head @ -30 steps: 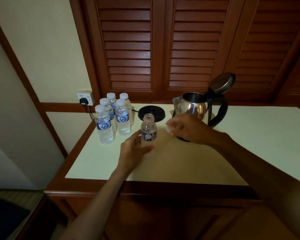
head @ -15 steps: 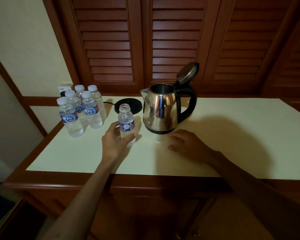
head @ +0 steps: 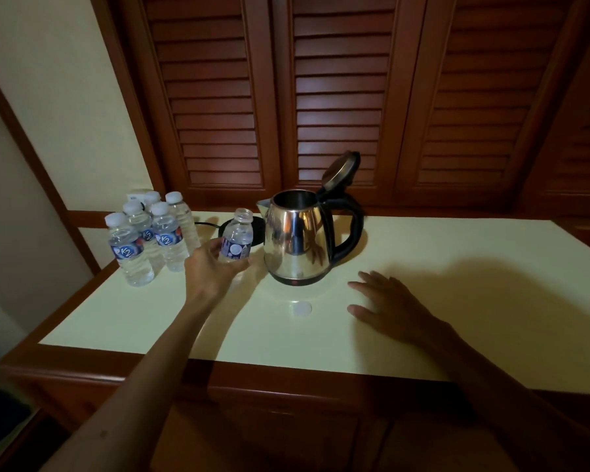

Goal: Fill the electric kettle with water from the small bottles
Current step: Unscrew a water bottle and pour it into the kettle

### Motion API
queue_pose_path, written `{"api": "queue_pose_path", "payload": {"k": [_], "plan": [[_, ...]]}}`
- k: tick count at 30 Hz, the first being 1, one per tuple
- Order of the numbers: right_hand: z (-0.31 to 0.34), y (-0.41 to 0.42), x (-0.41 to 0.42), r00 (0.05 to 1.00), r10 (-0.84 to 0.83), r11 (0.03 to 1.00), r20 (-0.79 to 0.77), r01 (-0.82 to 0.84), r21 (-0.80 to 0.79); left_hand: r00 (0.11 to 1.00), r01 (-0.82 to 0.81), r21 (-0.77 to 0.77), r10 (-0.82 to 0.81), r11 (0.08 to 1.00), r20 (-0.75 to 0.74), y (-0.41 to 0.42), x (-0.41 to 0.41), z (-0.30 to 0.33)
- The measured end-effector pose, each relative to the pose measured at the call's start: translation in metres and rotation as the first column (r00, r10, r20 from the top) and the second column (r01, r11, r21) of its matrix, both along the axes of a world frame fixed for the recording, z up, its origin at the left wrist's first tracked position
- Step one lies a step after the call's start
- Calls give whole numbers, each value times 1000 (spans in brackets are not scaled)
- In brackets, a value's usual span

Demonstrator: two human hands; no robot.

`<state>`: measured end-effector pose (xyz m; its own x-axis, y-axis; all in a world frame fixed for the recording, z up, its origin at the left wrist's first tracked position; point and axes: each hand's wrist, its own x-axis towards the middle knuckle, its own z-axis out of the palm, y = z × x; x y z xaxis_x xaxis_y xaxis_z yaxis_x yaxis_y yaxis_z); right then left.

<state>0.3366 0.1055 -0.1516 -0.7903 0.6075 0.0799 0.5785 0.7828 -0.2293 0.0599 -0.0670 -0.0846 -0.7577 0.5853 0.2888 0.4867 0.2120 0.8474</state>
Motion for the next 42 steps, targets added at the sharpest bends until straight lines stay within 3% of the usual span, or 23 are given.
{"api": "queue_pose_path", "payload": {"k": [9,14,19,30,42], "plan": [[-3,2,-1,998,-15,999,-57,13,-35,972,8,-125,-37,992,-230,24,-7,46],[-3,3,-1,996,-27,998,-87,21,-64,907,-3,-222,-91,975,-411,28,-17,60],[-2,3,0,992,-37,996,-120,27,-85,858,6,-236,-126,972,-498,29,-25,68],[-2,2,0,984,-48,994,-170,31,-103,799,73,-216,-187,974,-572,36,-38,77],[-3,3,-1,979,-60,992,-194,38,-117,723,41,-227,-186,973,-666,37,-41,82]]}}
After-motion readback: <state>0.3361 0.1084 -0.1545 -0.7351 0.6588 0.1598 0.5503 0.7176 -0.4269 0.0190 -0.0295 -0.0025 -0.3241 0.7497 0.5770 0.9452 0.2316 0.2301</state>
